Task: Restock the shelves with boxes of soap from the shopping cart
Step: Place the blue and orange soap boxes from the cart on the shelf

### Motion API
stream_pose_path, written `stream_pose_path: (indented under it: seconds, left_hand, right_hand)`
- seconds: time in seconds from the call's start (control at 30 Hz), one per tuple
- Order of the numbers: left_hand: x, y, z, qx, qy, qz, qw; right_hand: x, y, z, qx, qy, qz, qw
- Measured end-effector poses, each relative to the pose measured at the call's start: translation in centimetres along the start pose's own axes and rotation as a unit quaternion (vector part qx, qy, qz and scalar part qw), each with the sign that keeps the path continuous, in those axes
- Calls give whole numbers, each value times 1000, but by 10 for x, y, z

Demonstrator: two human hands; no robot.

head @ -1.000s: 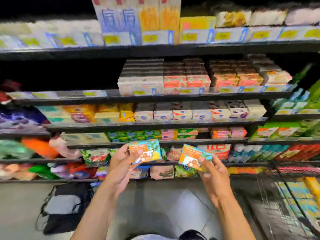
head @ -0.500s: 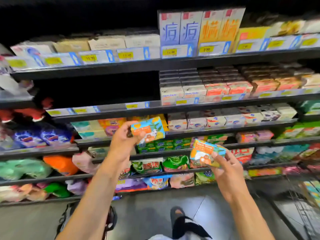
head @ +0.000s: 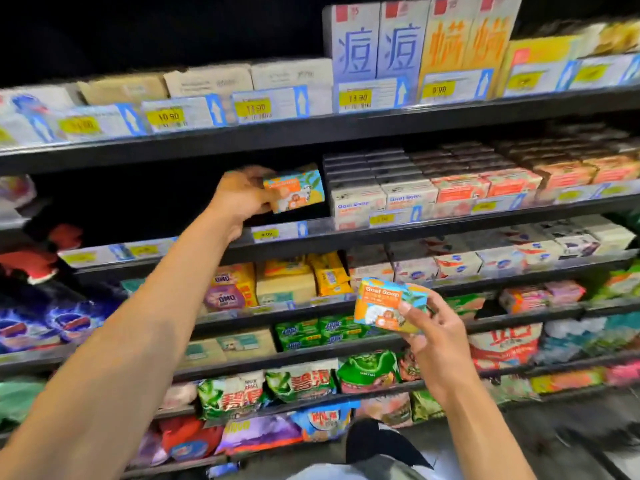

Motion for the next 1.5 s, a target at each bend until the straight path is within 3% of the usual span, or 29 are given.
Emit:
stream_pose_path:
  seconds: [0.33, 0.9, 1.13, 1.27, 1.4, 1.5]
  left_hand:
    - [103, 51, -6, 66, 69, 15, 995]
    - [151, 75, -17, 203, 100, -19, 974]
    - [91, 20, -22, 265, 136, -82, 951]
    - [1, -19, -27, 167, 180, -157, 956]
    - [-67, -31, -37, 94, 249, -161, 950]
    - [-76, -38, -30, 120, 206, -181, 954]
  right_hand:
    - [38, -15, -1, 7, -18, 21, 1000]
    - [64, 10, -22, 0, -16, 51, 999]
    - [63, 21, -38, -23, 13, 72, 997]
    - [62, 37, -56, -36, 33, 94, 994]
    - [61, 54, -85, -54, 70, 118, 989]
    - [63, 60, -106, -71, 97, 138, 983]
Point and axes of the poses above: each hand's wrist, its own x-axis towards the middle knuckle, its own z-axis out of the back of the hand, y = z × x, the point moved 8 cm from there along x, towards the middle knuckle, and after that the axes turned 11 degrees about -z, right-handed, at the moved point
